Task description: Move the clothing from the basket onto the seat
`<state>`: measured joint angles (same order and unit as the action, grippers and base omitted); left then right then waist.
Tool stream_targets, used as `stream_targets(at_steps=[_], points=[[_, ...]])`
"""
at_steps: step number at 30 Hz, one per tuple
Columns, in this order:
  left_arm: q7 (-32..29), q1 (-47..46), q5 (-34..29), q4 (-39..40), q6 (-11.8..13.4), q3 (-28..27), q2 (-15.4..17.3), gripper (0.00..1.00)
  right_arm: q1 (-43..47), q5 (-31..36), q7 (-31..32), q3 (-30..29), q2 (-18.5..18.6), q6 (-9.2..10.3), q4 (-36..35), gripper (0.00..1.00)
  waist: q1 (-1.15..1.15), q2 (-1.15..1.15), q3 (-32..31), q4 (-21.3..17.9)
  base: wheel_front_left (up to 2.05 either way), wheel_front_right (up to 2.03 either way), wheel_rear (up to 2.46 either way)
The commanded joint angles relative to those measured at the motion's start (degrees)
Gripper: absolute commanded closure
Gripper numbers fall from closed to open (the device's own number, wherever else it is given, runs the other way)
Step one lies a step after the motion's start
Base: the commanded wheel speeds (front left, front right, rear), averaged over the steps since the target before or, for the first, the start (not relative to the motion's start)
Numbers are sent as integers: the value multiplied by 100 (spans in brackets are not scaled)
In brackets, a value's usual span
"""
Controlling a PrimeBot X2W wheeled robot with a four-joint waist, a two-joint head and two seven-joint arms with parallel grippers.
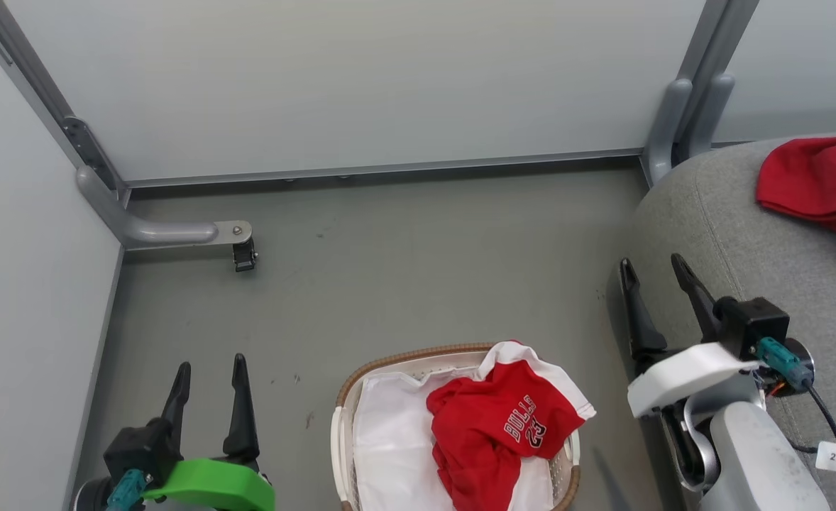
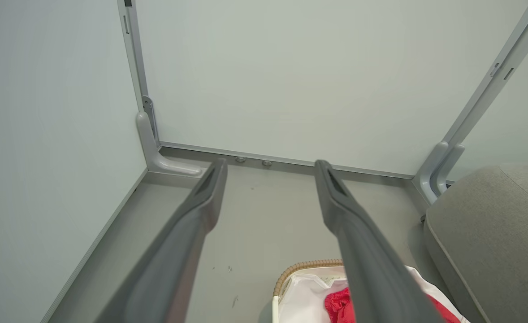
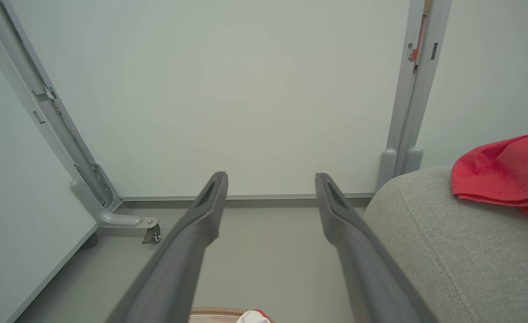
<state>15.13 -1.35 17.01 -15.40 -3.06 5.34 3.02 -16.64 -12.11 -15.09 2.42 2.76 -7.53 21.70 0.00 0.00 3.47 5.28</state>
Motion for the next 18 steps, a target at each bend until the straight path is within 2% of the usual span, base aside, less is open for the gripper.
stream_targets(at_steps=[1, 9, 18], points=[[3, 163, -10, -7, -52, -25, -10, 0, 197, -24, -12, 19, 31, 8, -117, 0, 0, 0, -134, 56, 0, 0, 0], [3, 483, 207, 44, 55, 79, -12, 0, 974, -271, -12, -3, 22, 7, -398, 0, 0, 0, -304, -61, 0, 0, 0], [3, 494, 213, 139, 113, 58, -12, 0, 1055, -202, -12, 185, 25, 8, -361, 0, 0, 0, -328, -166, 0, 0, 0]])
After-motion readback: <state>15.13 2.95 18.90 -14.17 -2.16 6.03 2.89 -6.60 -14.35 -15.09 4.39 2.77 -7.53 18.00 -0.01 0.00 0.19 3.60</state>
